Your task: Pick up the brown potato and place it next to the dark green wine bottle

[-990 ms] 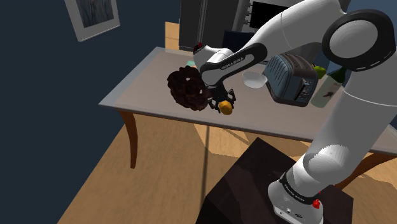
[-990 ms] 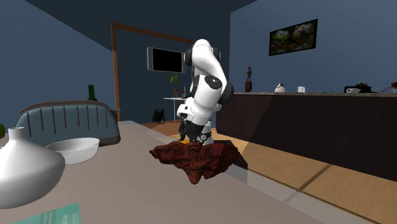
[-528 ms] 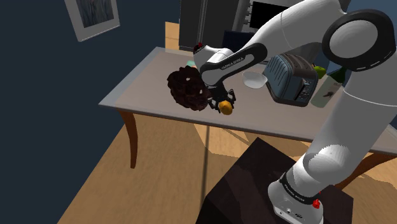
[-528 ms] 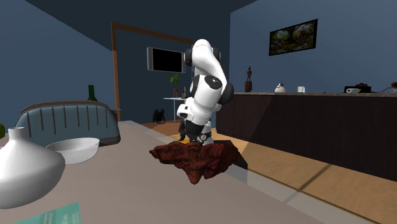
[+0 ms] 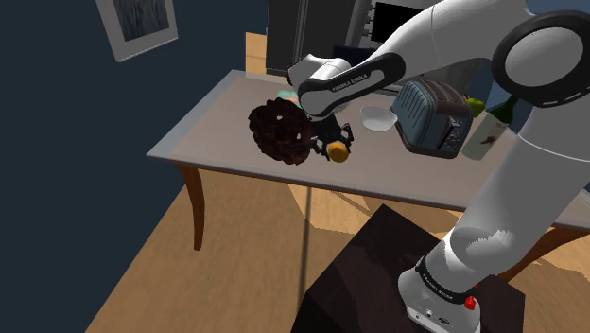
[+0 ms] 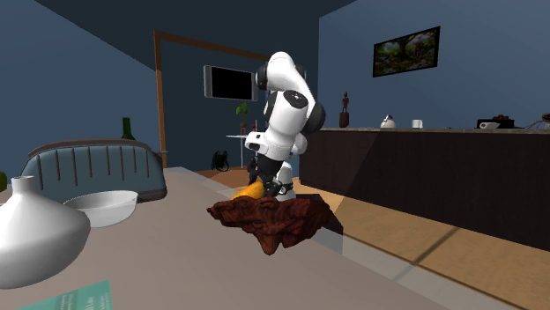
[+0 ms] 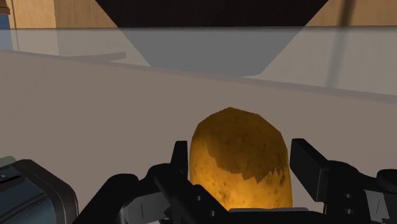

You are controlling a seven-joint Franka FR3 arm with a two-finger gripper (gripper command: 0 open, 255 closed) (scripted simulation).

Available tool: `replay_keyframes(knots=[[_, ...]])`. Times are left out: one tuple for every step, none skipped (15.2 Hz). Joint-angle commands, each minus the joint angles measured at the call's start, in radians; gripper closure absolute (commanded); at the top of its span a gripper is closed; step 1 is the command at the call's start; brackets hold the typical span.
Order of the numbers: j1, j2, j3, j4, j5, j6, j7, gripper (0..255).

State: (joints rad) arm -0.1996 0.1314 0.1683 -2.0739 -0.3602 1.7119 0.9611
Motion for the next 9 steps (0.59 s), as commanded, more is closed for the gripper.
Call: replay_keyframes(knots=[[0.000, -0.012, 0.001, 0.013, 0.003, -0.024, -0.009, 255], [0.000, -0.019, 0.001, 0.019, 0.005, -0.035, -0.014, 255], [0.001, -0.025, 0.001, 0.025, 0.007, -0.046, -0.018, 255], [0.001, -0.031, 0.002, 0.032, 0.008, -0.058, -0.022, 255], [0.001, -0.036, 0.002, 0.038, 0.010, -0.070, -0.026, 255], [0.001, -0.042, 0.002, 0.045, 0.011, -0.081, -0.031, 255], [0.001, -0.047, 0.002, 0.052, 0.012, -0.093, -0.035, 255], [0.002, -0.052, 0.003, 0.059, 0.013, -0.104, -0.039, 255], [0.002, -0.057, 0.003, 0.067, 0.015, -0.116, -0.043, 255]])
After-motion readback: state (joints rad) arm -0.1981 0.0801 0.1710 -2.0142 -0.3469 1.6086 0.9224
